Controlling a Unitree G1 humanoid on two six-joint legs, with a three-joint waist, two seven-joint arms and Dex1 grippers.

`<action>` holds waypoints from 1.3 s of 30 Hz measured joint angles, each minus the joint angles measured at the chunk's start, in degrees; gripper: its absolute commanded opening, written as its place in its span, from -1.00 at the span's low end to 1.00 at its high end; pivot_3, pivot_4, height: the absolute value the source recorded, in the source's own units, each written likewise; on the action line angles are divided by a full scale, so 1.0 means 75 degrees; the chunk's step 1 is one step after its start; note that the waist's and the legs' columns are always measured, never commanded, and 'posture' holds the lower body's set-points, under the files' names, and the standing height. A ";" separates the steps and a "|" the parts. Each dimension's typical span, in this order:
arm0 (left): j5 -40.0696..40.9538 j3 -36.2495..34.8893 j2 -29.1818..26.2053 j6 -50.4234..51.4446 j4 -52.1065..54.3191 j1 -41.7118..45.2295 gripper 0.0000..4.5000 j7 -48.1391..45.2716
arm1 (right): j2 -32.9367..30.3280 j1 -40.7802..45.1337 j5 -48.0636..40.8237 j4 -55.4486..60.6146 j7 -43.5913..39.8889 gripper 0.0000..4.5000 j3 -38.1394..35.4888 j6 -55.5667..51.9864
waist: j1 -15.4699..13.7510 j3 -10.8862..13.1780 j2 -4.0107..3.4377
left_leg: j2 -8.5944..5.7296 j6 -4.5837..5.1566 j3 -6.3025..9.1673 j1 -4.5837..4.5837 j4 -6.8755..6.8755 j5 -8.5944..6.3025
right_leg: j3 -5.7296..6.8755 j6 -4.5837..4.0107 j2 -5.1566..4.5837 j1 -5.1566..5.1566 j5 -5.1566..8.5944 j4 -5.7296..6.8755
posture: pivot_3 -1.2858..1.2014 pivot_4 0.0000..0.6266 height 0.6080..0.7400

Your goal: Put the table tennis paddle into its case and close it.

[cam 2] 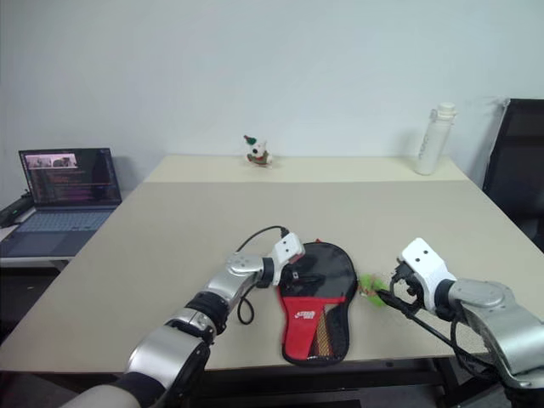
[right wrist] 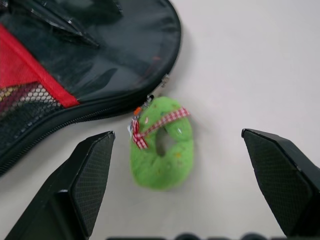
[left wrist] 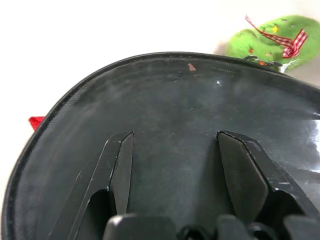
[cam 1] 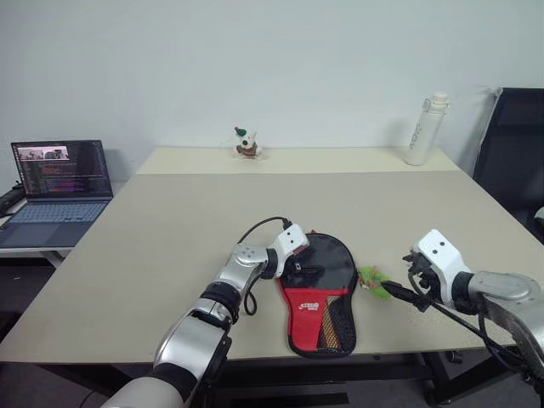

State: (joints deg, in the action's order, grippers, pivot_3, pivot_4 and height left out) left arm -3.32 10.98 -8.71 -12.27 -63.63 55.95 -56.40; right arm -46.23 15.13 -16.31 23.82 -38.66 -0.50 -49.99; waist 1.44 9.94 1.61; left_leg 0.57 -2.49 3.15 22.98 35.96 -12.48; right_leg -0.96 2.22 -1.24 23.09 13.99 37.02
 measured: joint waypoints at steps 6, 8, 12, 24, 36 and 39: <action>0.0122 -0.0059 0.0016 0.0265 0.0095 -0.0025 0.28 -0.0649 | 0.0519 0.0424 0.0287 -0.1327 -0.0166 0.99 0.0736 0.0814 | 0.0023 0.0003 0.0002 | 0.0002 0.0001 -0.0003 -0.0001 0.0002 0.0000 | -0.0003 -0.0001 0.0004 0.0006 -0.0001 0.0009 | 0.03 -0.52 1.00; 0.0138 -0.0060 0.0007 0.0314 0.0151 -0.0040 0.28 -0.0816 | 0.0666 0.0558 0.0388 -0.1691 -0.0154 0.99 0.0858 0.0956 | 0.0026 0.0003 0.0002 | 0.0003 0.0001 -0.0002 -0.0001 0.0001 0.0000 | -0.0003 -0.0001 0.0005 0.0007 -0.0001 0.0011 | 0.03 -0.52 1.00; 0.0141 -0.0059 -0.0013 0.0400 0.0174 -0.0042 0.28 -0.0944 | 0.0905 0.0775 0.0595 -0.2336 -0.0058 0.99 0.1040 0.0995 | 0.0025 0.0004 0.0001 | 0.0003 0.0001 -0.0003 0.0000 0.0001 0.0000 | -0.0005 -0.0002 0.0005 0.0007 -0.0001 0.0010 | 0.03 -0.52 1.00; 0.0111 -0.0023 -0.0021 0.0329 0.0176 -0.0076 0.28 -0.0910 | 0.0893 0.0953 0.0657 -0.2369 -0.0181 -0.61 0.1154 0.0534 | 0.0024 0.0003 0.0000 | 0.0002 0.0001 -0.0002 -0.0004 0.0009 0.0000 | -0.0006 0.0000 0.0004 0.0002 -0.0002 0.0018 | 0.03 -0.52 1.00; 0.0068 -0.0012 0.0023 0.0260 0.0170 -0.0087 0.28 -0.0875 | -0.0538 -0.0780 -0.0096 0.0905 -0.0733 -1.00 0.0813 -0.0648 | 0.0005 0.0003 0.0002 | 0.0002 0.0000 0.0001 -0.0004 0.0008 -0.0002 | -0.0004 0.0000 0.0004 -0.0001 -0.0001 0.0012 | 0.03 -0.52 1.00; 0.0064 -0.0011 0.0061 0.0260 0.0164 -0.0088 0.28 -0.0842 | -0.0716 -0.1309 -0.0195 0.1589 -0.0733 -1.00 0.0808 -0.0759 | -0.0015 0.0002 0.0001 | 0.0002 0.0000 0.0003 -0.0002 0.0009 -0.0002 | -0.0001 0.0001 0.0003 -0.0002 -0.0001 0.0008 | 0.03 -0.52 1.00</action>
State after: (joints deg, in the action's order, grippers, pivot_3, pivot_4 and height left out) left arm -2.84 10.89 -8.26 -10.31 -62.40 55.29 -62.72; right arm -51.60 5.31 -17.78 35.74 -44.16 5.56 -55.68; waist 1.32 9.96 1.62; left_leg 0.59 -2.49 3.17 22.97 36.03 -12.49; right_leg -0.96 2.22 -1.22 23.08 13.98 37.08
